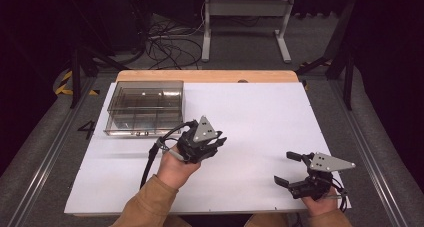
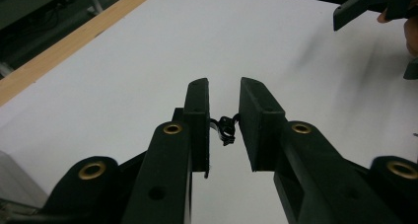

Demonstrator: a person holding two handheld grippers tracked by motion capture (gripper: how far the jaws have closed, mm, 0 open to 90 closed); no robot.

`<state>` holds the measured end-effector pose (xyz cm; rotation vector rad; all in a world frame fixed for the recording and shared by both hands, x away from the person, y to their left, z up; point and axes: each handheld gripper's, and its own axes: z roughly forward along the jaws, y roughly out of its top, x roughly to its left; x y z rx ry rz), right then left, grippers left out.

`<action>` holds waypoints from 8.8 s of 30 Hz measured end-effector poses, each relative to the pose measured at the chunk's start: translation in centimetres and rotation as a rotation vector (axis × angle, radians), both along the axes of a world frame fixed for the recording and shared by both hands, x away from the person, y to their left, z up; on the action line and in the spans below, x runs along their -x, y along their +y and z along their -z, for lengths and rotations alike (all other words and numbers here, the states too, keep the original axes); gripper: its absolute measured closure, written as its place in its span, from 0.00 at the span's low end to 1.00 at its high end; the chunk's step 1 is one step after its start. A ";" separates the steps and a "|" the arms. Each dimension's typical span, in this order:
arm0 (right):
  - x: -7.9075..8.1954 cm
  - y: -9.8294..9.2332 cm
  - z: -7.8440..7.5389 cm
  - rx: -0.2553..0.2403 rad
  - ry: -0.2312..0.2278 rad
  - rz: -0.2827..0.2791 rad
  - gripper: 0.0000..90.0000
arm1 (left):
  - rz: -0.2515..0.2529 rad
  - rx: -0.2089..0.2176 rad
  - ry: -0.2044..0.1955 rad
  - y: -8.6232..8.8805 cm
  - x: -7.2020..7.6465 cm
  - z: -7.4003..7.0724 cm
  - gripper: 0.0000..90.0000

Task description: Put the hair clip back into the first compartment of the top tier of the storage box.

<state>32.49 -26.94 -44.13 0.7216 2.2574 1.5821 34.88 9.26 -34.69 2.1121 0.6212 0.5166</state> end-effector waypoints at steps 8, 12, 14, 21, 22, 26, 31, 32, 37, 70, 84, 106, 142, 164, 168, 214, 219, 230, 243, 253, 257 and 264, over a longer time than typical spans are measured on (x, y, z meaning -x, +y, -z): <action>-0.2 0.2 0.0 0.001 0.003 -0.004 0.06 | -0.029 -0.006 -0.006 2.0 -0.1 -0.8 0.83; -0.2 0.2 0.0 0.001 0.004 -0.006 0.06 | -0.048 -0.012 -0.013 2.9 -0.1 -1.0 0.83; -0.2 0.2 0.0 -0.001 0.007 -0.007 0.06 | -0.057 -0.011 -0.015 3.4 -0.1 -1.2 0.83; -0.5 0.3 0.1 -0.001 0.009 -0.015 0.06 | -0.100 -0.025 -0.020 5.2 -0.1 -1.4 0.83; -0.5 0.4 0.1 0.001 0.010 -0.015 0.06 | -0.106 -0.024 -0.021 5.5 -0.1 -1.4 0.83; -0.6 0.5 0.1 0.002 0.012 -0.020 0.06 | -0.130 -0.018 -0.025 6.5 -0.1 -1.7 0.83; -0.8 0.7 0.1 0.003 0.014 -0.026 0.06 | -0.159 -0.012 -0.026 7.9 0.0 -1.9 0.83; -0.9 0.8 0.1 0.002 0.016 -0.028 0.06 | -0.165 -0.008 -0.025 8.2 0.0 -2.0 0.83; -0.9 0.8 0.2 0.002 0.018 -0.032 0.06 | -0.195 0.004 -0.025 9.4 0.0 -2.2 0.83; -0.8 0.7 0.3 0.006 0.024 -0.021 0.06 | -0.387 0.085 -0.034 16.7 -0.3 -3.0 0.83; -0.7 0.6 0.3 0.003 0.028 -0.018 0.06 | -0.480 0.091 -0.046 18.3 -0.8 -2.5 0.83; -0.7 0.6 0.3 0.005 0.030 -0.019 0.06 | -0.602 0.087 -0.049 20.7 -1.7 -1.2 0.83; -0.8 0.9 0.5 0.009 0.040 -0.027 0.06 | -0.679 0.116 0.015 23.7 -3.7 2.4 0.83; -0.8 0.8 0.5 0.013 0.039 -0.027 0.06 | -0.681 0.092 0.101 24.3 -4.8 4.1 0.83; -0.8 0.8 0.5 0.014 0.040 -0.027 0.06 | -0.686 0.092 0.116 24.3 -4.9 4.2 0.83; -1.0 1.1 0.5 0.011 0.041 -0.040 0.06 | -0.582 0.145 0.004 22.1 -2.6 0.8 0.59; -1.0 1.1 0.5 0.008 0.043 -0.041 0.06 | -0.542 0.170 -0.013 21.7 -2.0 0.1 0.48; -0.9 1.0 0.5 0.007 0.041 -0.042 0.06 | -0.414 0.255 -0.055 20.5 0.3 -1.0 0.29; -0.9 1.0 0.5 0.010 0.040 -0.043 0.06 | -0.296 0.287 -0.082 19.7 3.6 0.0 0.23; -0.8 1.1 0.5 0.012 0.039 -0.045 0.06 | -0.266 0.260 -0.076 19.5 5.0 3.2 0.19; -0.8 1.1 0.5 0.012 0.038 -0.045 0.06 | -0.252 0.271 -0.074 19.6 5.5 4.1 0.16; -0.8 1.2 0.5 0.016 0.038 -0.048 0.06 | -0.220 0.250 -0.055 19.6 6.1 5.8 0.13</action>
